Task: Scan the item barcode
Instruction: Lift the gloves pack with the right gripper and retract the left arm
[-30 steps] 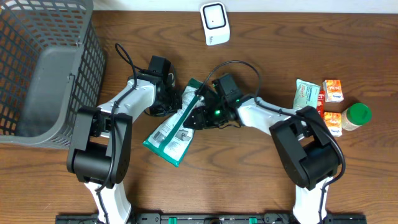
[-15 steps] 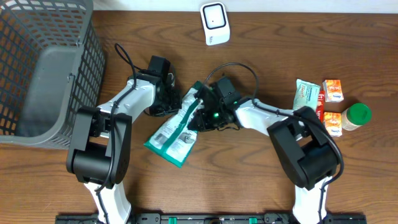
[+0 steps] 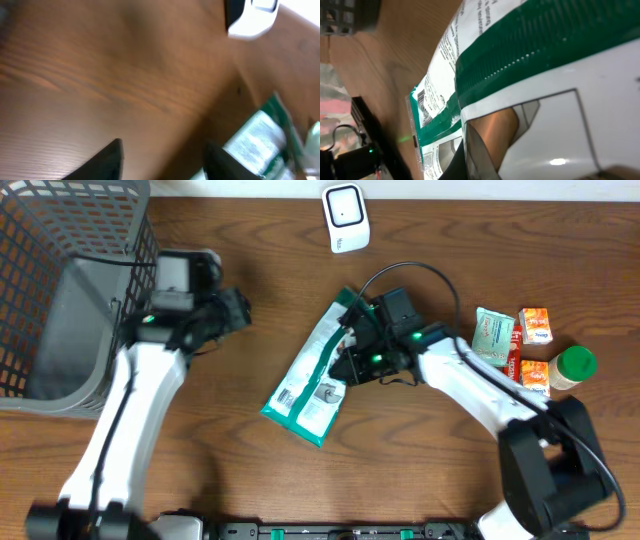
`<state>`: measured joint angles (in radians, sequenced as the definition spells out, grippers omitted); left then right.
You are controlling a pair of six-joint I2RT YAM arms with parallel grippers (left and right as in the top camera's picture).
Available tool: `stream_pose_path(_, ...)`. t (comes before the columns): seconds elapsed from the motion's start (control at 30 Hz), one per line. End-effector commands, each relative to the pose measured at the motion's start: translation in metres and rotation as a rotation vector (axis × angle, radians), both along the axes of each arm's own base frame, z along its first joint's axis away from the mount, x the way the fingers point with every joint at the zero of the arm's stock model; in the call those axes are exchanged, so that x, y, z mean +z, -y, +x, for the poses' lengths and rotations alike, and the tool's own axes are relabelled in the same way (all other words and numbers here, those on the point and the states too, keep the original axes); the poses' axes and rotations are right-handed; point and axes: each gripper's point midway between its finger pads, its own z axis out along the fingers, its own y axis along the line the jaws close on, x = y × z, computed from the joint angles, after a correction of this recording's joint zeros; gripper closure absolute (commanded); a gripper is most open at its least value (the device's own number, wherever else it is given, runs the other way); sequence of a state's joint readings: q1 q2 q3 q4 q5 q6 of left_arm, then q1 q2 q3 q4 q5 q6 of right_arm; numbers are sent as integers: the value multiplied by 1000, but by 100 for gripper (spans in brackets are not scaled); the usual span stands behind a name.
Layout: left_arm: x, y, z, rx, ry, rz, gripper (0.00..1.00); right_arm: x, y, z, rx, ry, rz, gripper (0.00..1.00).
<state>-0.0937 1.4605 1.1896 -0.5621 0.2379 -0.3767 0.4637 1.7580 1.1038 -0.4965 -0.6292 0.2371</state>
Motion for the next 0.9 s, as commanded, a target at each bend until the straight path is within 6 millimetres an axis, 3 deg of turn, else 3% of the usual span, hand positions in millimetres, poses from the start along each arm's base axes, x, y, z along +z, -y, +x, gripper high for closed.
stream_pose_path(0.0, 40, -42, -3, 128, 116, 80, 37, 28, 15, 5, -18, 62, 15, 99)
stream_pose_path(0.13, 58, -72, -10, 223, 163, 140, 31, 43, 22, 0, -19, 75, 14, 99)
stream_pose_path(0.3, 58, -93, -16, 287, 149, 176, 28, 54, 26, -10, 56, 95, -6, 99)
stream_pose_path(0.5, 55, -97, -18, 295, 134, 178, 26, 58, 25, -8, 65, 113, -5, 99)
stream_pose_path(0.63, 47, -96, -27, 290, 85, 182, 17, 63, 25, -4, 77, 144, -9, 99)
stream_pose_path(0.87, 40, -96, -34, 287, 45, 186, 17, 96, 33, 16, 74, 243, -100, 99)
